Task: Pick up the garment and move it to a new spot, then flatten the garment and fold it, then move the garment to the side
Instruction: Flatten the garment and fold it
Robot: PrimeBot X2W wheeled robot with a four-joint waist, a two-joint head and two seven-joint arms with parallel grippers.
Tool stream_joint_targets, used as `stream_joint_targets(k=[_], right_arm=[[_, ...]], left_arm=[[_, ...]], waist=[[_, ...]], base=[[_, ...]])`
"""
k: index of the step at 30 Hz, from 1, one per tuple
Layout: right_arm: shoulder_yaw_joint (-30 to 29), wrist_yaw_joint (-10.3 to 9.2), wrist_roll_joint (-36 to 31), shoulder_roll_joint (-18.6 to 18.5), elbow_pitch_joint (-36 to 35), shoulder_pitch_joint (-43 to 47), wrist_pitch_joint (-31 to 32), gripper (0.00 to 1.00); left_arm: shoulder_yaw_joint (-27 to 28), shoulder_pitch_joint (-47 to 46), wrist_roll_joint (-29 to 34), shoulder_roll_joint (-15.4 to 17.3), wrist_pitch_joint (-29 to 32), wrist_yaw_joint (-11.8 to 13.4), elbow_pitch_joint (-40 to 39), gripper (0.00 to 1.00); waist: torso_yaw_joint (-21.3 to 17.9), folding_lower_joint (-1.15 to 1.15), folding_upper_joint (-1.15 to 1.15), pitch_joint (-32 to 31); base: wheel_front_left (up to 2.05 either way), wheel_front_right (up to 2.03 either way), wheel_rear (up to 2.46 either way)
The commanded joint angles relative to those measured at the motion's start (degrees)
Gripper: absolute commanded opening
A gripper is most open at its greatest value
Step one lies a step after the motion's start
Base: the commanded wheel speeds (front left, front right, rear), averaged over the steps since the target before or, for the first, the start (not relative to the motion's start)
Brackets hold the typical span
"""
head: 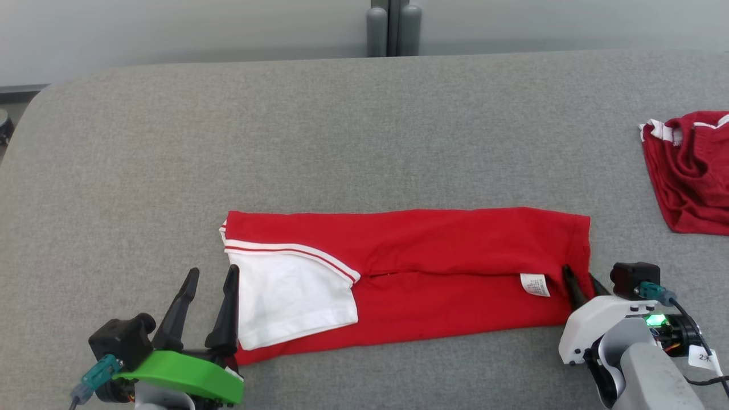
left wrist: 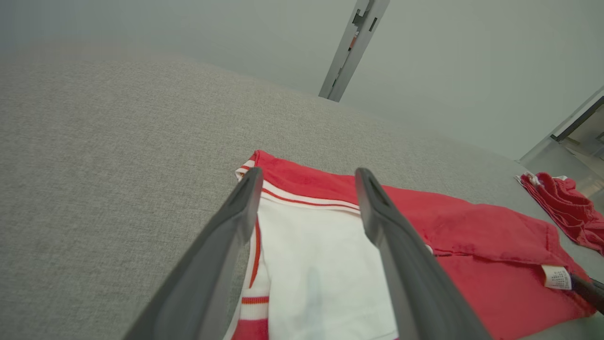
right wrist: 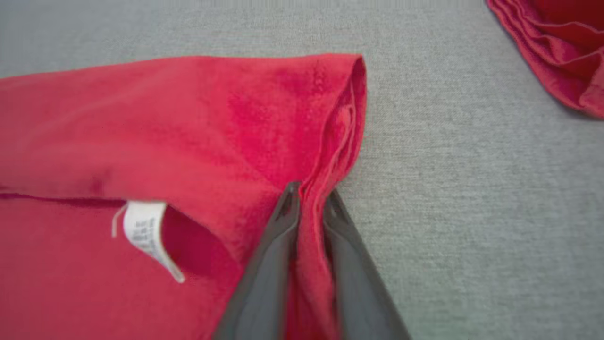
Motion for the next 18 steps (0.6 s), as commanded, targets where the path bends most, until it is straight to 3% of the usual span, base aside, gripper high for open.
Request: stream_joint_targets(k=[1, 8, 18], right_arm=[[-0.42, -0.08, -0.40, -0.04, 0.89, -0.35, -0.50, 0.00], [-7.21, -0.10, -4.66, -0.29, -1.23, -1.76, -1.36, 0.00], [-16.61, -0.10, -7.23, -1.69, -13.03, 2.69, 3.39, 0.00]], left_arm=[[0.51, 0.52, 0.62, -0.28, -0.16, -0.22, 0.11, 1.00], [2.58, 1.01, 2.82, -1.90, -0.16, -0.21, 0.53, 1.00], [6.29, 1.61, 6.40, -4.63, -0.16, -1.56, 1.82, 1.00]], waist=[[-0.51, 0.00, 0.00, -0.32], [-2.29, 0.00, 0.00, -1.66], [-3.53, 0.00, 0.00, -3.14]], base=[[0.00, 0.00, 0.00], [0.00, 0.00, 0.00], [0.00, 0.00, 0.00]])
